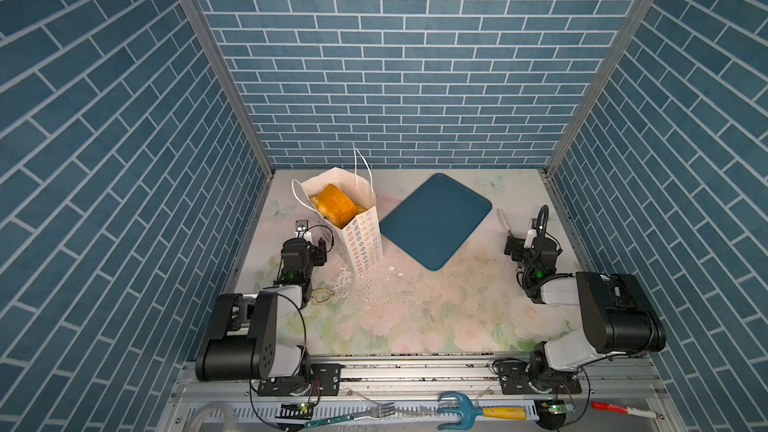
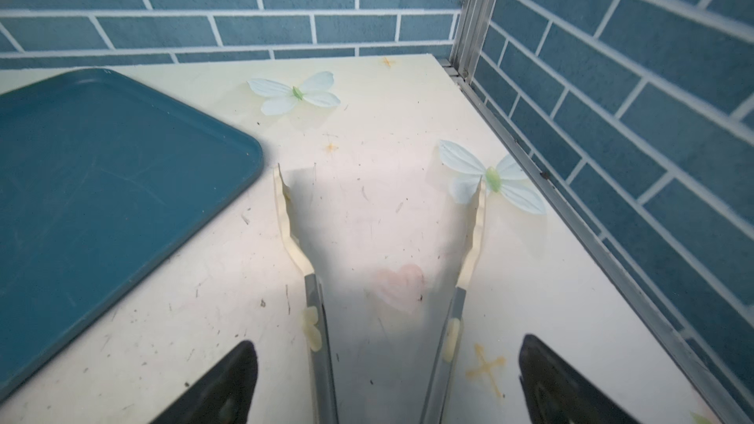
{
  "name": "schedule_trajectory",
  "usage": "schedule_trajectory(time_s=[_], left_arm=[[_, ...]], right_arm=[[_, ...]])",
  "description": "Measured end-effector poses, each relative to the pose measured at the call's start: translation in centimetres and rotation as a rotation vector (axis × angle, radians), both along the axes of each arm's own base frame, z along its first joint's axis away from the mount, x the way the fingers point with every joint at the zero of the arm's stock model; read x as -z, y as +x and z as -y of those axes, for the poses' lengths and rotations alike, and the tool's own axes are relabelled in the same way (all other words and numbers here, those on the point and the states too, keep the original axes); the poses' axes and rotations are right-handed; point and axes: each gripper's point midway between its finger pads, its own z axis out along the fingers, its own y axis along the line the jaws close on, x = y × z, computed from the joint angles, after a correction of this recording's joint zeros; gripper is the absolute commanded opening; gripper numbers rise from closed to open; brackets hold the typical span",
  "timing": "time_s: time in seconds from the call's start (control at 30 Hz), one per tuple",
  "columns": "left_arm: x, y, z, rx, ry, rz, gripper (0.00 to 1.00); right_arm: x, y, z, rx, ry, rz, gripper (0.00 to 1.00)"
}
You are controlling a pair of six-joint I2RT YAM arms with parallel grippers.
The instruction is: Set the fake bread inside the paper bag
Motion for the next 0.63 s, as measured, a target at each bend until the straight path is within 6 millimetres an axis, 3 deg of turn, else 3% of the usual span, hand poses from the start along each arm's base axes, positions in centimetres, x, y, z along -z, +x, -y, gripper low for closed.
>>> schedule_trajectory(time_s=[0.13,0.47,0.6,0.63], left_arm=[[0.9,0.1,0.2,0.004,0.002,0.017,0.73],[-0.6,0.7,-0.2,-0.013,0.008,0.079,0.78],[-0.7,0.9,-0.2,-0.016,0.010,0.080,0.86],[-0.9,1.0,-0.2,-0.016,0.010,0.083,0.98]], right_arm=[[-0.1,0.1,-0.1,-0.007,0.003,0.004,0.99],[0.0,0.3,-0.2,-0.031,0.018,-0.003,0.99],[0.1,0.4,0.0,-0.032,0.024,-0.005,0.99],[0.1,0.4,0.0,-0.033,0.024,-0.006,0.99]])
